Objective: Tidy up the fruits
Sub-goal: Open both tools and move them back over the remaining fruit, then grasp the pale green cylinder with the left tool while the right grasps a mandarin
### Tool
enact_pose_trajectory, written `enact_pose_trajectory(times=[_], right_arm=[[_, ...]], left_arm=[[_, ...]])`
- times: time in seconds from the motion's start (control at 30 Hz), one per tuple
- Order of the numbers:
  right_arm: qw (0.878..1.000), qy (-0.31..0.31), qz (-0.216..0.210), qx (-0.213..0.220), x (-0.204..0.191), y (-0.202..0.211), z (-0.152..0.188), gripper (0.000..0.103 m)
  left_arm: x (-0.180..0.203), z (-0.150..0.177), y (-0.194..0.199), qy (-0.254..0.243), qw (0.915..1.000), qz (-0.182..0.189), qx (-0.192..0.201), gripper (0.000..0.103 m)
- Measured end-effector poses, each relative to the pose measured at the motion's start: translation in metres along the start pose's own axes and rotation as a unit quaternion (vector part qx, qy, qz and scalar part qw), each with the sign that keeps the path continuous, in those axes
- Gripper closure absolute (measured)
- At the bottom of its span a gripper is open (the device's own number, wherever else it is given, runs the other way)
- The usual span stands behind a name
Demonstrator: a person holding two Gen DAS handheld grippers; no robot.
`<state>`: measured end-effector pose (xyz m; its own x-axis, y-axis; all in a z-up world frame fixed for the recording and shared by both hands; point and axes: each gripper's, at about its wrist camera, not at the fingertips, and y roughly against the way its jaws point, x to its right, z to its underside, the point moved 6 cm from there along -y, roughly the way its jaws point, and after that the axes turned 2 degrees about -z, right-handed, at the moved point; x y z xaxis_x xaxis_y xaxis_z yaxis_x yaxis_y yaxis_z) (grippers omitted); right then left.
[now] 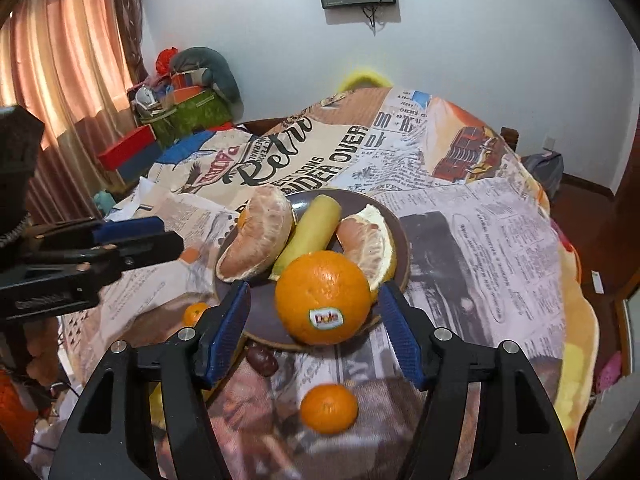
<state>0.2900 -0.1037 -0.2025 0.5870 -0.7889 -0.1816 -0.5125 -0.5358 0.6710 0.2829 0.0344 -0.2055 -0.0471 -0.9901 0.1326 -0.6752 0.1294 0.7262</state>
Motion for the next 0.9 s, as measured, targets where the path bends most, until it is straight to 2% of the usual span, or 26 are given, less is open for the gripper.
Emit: enact_pose_trajectory(times=[0.43,0.7,0.9], right_arm=[[1.0,-0.025,0.013,-0.01,0.004,0.03,0.044,0.04],[0.998,-0.046,0.01,-0.031,0.007,0.022,0.072,0.04],[0.998,-0.057,0.007,-0.04,0.009,0.013,0.08,0.04]], left_arm=[[0.014,0.049,-0.007,-0.002,0.9987,-0.003,-0.051,0.058],[0.024,0.07,-0.025,0.004,0.9969,0.004,-0.079,0.058],[0.028,0.074,-0.035,0.008,0.996,0.011,-0.089,0.059]])
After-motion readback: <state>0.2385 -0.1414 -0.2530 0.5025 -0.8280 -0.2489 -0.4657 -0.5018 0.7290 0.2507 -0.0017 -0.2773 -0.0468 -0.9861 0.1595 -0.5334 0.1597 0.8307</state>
